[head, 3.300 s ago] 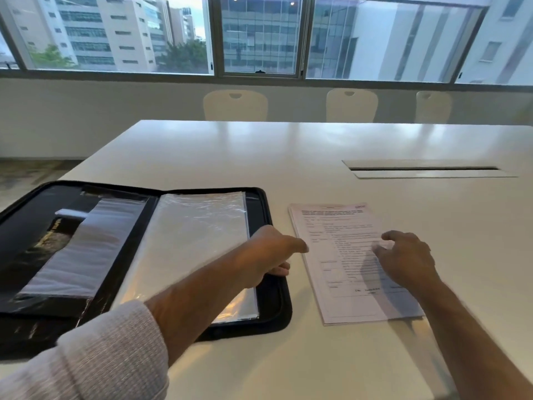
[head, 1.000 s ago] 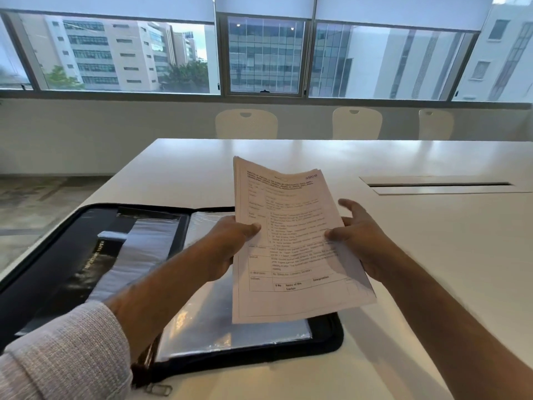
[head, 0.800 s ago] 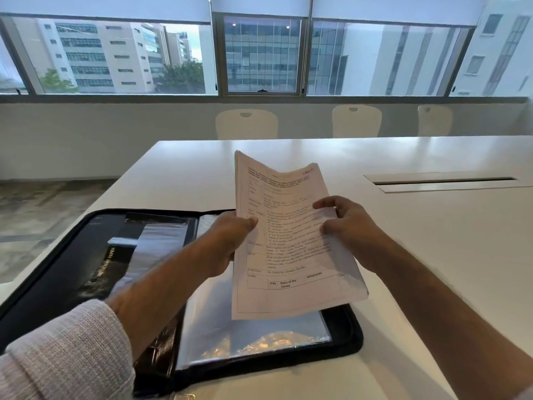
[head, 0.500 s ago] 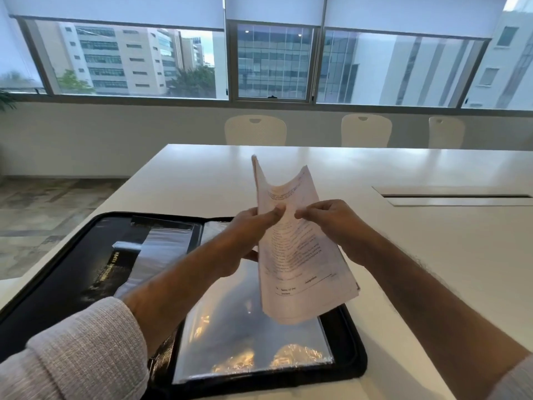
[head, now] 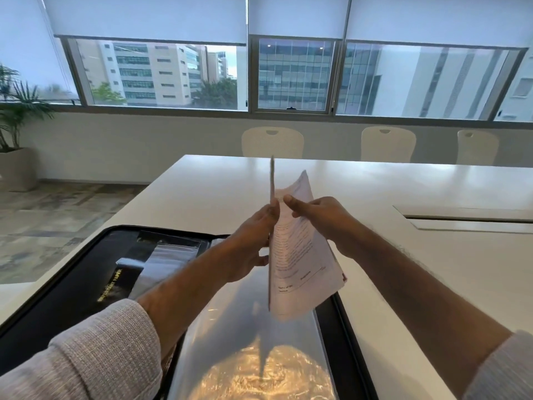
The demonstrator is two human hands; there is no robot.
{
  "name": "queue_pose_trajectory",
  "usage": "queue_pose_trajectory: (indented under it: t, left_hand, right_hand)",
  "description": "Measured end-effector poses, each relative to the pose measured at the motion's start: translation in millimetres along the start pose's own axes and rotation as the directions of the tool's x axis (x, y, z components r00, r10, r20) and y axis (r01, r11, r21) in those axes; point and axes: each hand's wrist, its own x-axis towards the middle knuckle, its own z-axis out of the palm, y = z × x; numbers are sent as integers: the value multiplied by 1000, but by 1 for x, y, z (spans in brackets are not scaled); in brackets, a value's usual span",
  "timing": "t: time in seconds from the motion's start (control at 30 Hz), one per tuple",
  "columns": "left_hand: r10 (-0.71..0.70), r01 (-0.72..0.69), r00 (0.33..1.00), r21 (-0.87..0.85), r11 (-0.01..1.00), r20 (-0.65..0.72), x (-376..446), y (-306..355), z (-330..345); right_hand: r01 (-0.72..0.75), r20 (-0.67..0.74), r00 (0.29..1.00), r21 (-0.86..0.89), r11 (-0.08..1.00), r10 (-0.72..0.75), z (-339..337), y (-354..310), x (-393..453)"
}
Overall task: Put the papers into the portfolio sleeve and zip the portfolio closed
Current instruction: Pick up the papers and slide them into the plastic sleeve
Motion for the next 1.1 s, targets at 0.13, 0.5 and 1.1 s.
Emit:
queue_pose_trajectory:
  t: [0.13, 0.5, 1.1]
  left_hand:
    - [-42, 41, 999, -127, 991, -4, 13, -3, -5]
    - [86, 11, 945, 294, 956, -316, 55, -38, -69]
    - [162, 151, 957, 891, 428, -240, 80, -91, -107]
  right_hand:
    - [-34, 50, 998, 11, 999, 34, 7, -1, 15]
    - [-135, -63, 986, 254, 958, 155, -4, 18, 59]
    - [-500, 129, 866, 184, 846, 483, -5, 81, 86]
